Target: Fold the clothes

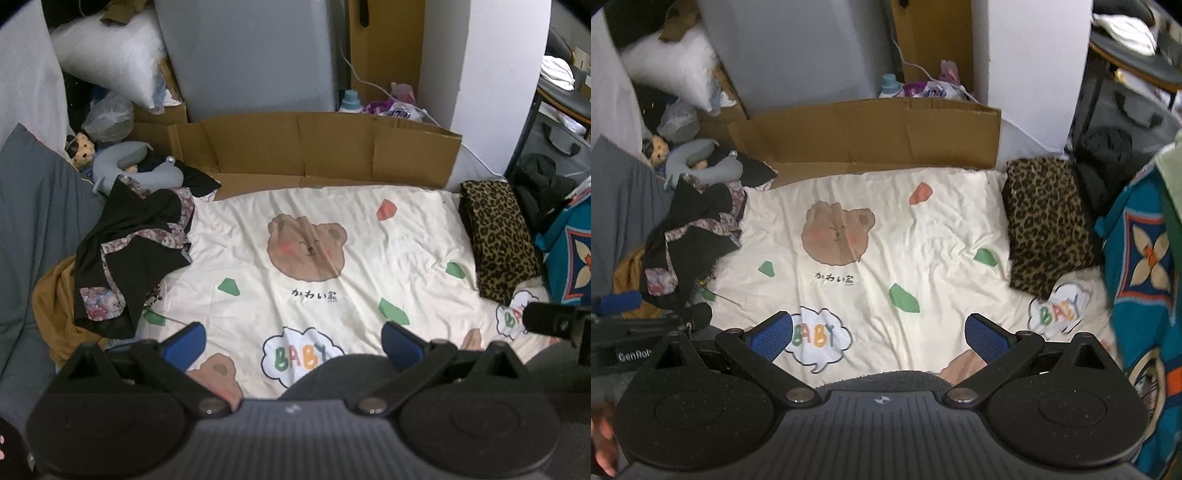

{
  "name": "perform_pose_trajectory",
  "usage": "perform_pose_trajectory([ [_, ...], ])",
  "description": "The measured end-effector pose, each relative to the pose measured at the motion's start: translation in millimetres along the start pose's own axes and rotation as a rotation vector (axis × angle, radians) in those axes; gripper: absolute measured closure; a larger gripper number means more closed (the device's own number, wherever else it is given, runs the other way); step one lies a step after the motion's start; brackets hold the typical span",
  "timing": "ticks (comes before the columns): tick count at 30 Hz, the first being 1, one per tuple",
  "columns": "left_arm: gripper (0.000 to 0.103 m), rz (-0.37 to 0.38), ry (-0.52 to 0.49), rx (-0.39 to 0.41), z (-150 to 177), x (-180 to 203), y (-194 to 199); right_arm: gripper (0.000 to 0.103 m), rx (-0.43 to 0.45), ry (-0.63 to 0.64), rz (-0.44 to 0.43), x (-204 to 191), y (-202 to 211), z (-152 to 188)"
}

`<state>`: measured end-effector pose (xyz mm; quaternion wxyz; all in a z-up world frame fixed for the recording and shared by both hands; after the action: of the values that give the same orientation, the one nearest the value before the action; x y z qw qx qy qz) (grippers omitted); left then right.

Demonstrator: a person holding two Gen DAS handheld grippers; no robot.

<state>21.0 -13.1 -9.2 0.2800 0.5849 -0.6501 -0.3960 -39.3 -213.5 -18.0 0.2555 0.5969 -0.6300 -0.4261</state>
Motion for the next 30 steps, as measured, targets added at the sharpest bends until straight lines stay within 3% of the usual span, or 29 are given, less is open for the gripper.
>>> perform_pose_trajectory([
  [8,0.001,0.031,0.057,-0.008,-1.5,-8.1,-2.2,0.001,-0.029,0.045,0.045,-6.0,-5.3,-2.5],
  [30,0.001,0.021,0.043,0.011,-1.1,-7.3,-0.9,0.001,-0.021,0.014,0.037,-0.7,-3.4,-3.1],
])
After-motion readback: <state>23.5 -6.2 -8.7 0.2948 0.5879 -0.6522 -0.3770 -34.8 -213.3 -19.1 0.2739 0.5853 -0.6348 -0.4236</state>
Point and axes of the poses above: each gripper's, at about its wrist camera, not at the fingertips, and y roughly against the way its jaws point, x to its right, z to its underside, the point moved 1 cm from there along -y, roughly the way its jaws point, and after that the axes turned 2 degrees about y, right-handed, at the moved point
